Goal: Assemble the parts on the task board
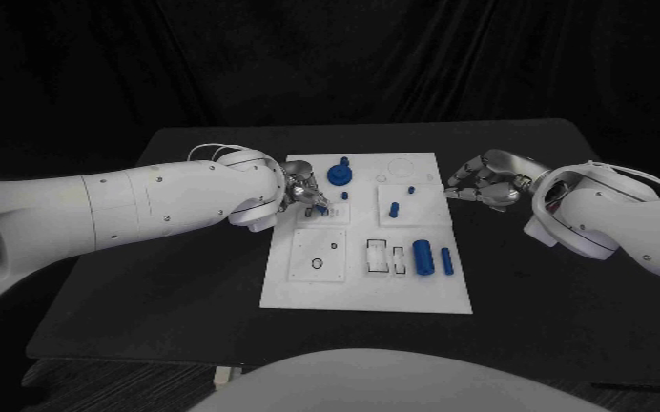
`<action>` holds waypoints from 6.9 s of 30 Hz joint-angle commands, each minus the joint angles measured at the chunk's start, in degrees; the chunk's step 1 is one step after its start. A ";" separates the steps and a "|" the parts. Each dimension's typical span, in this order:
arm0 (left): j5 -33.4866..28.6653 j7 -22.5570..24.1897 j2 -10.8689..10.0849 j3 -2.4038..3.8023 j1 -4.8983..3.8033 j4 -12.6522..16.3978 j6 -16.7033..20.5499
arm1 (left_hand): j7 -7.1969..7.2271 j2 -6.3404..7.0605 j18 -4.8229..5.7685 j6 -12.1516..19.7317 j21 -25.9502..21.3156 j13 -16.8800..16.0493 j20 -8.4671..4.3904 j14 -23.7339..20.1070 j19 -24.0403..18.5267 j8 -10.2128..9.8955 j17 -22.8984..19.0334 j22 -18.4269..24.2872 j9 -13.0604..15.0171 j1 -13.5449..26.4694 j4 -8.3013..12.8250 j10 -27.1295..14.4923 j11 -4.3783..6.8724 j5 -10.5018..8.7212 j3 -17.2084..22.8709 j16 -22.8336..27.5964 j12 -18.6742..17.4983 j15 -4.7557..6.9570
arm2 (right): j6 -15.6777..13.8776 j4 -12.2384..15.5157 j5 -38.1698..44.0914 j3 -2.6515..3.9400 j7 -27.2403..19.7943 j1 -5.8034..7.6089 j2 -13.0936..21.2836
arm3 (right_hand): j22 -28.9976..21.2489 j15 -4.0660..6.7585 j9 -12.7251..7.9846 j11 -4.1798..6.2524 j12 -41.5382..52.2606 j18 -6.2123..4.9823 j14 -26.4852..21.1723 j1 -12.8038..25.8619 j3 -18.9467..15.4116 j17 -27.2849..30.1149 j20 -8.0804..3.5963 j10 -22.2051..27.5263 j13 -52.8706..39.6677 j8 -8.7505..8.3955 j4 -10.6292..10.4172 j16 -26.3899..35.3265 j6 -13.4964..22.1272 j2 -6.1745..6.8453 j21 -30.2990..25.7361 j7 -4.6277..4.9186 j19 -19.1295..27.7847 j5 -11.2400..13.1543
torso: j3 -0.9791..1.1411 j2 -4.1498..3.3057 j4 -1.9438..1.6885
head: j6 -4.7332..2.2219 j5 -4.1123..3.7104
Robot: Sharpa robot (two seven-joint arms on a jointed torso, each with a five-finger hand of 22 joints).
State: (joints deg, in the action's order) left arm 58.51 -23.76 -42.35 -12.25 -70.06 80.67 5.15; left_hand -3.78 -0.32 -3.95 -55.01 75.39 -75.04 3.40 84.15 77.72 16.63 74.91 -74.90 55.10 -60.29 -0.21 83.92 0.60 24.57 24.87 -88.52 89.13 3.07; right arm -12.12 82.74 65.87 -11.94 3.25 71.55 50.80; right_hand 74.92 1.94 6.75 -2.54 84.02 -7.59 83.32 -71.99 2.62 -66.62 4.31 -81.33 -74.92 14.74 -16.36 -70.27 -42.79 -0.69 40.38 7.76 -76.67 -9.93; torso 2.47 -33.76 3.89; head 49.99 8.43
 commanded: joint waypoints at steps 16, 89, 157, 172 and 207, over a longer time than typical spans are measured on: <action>0.90 0.04 0.08 0.04 1.10 -0.09 -0.07 | 0.33 -0.35 -0.27 0.18 -0.15 -13.04 -0.05 3.85 0.28 -0.21 12.12 -6.19 -0.23 1.06 4.07 4.14 -0.16 -0.88 4.77 0.34 -0.61 0.06 | -0.03 -0.13 0.04 0.04 0.84 -0.26 -0.08 | 2.86 -0.35 -0.08 -0.04 -0.20 -0.68 -0.08 -0.23 -0.28 0.11 0.16 0.31 -4.86 -0.34 0.03 0.23 -0.25 -0.58 -0.55 0.01 0.41 -0.38 | 0.07 0.00 0.06 | 0.01 0.09; 0.90 0.32 0.09 0.04 1.79 -0.48 -0.85 | 0.46 -0.03 -0.40 1.87 -1.88 -12.77 0.24 3.78 0.41 5.55 12.07 -7.27 7.79 6.31 -10.71 3.78 -0.32 -17.89 -12.61 0.39 -0.81 -0.19 | 0.13 -0.50 0.04 0.04 0.88 -0.55 -0.41 | 2.72 -0.47 -0.19 -0.17 -0.33 -0.72 -0.22 -0.34 -0.38 0.36 0.26 0.51 -4.66 -0.42 0.10 0.47 -0.25 -0.56 -1.07 0.10 0.52 -0.56 | -0.01 -0.10 0.01 | 0.01 0.15; 0.90 2.67 0.06 0.05 1.78 -0.76 -0.28 | 2.60 -0.40 -0.06 -3.33 -1.86 -13.53 -1.39 4.43 2.37 9.05 12.85 -9.51 11.49 3.39 -15.87 4.72 1.58 -20.22 -20.74 -0.07 -0.25 1.48 | 0.19 -0.68 0.04 0.04 1.08 -0.72 -0.37 | 2.59 -0.56 -0.29 -0.29 -0.31 -0.77 -0.28 -0.46 -0.35 0.49 0.33 0.50 -4.69 -0.48 0.11 0.57 -0.28 -0.76 -1.52 0.15 0.59 -0.85 | -0.01 -0.07 0.02 | 0.01 0.23; 0.91 2.67 -0.61 0.06 1.76 -0.29 1.03 | 2.48 -0.32 -0.08 -3.29 -2.27 -13.36 -1.47 4.31 2.44 8.51 12.62 -9.61 11.41 6.85 -16.36 4.58 1.54 -21.70 -24.79 0.09 -0.39 1.51 | -0.19 -0.70 0.04 0.04 0.92 -0.73 -0.29 | 2.55 -0.60 -0.31 -0.34 -0.35 -0.78 -0.28 -0.43 -0.36 0.50 0.37 0.55 -4.62 -0.48 0.05 0.58 -0.35 -0.88 -1.66 0.17 0.60 -0.88 | 0.03 -0.10 0.12 | 0.01 0.19; -10.91 -7.84 10.57 0.12 -12.24 -15.56 -32.32 | -0.29 -4.22 0.74 -2.83 1.49 -14.96 0.13 5.85 4.76 -8.30 15.09 -10.89 -3.70 0.64 -12.05 6.08 -0.69 -18.82 -23.85 -1.48 0.87 -0.49 | -4.10 3.32 0.04 0.04 -1.95 -0.65 2.06 | 2.77 -0.53 -0.35 -0.21 0.04 -0.65 0.07 0.40 -0.89 -0.14 0.40 0.01 -5.13 -0.06 -0.19 -0.11 -1.57 -1.18 -0.82 -0.01 0.00 -1.31 | 0.18 -0.18 0.11 | 0.01 -1.18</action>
State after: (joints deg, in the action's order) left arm 48.69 -30.68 -32.07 -12.14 -82.58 65.58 -23.47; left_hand -4.09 -4.40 -3.95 -57.30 76.52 -75.05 3.24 84.02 82.62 9.21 74.91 -74.90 52.54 -60.12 -12.23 83.94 0.38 5.99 1.27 -89.63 89.80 2.92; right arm -14.68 85.78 65.86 -11.94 2.05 70.98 52.73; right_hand 74.90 1.73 6.44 -2.73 84.03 -7.59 83.11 -71.91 2.14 -66.71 4.51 -81.13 -74.91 14.52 -16.51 -70.10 -43.93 -1.68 39.43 7.87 -76.47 -10.86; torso 2.65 -33.87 4.04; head 49.99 7.11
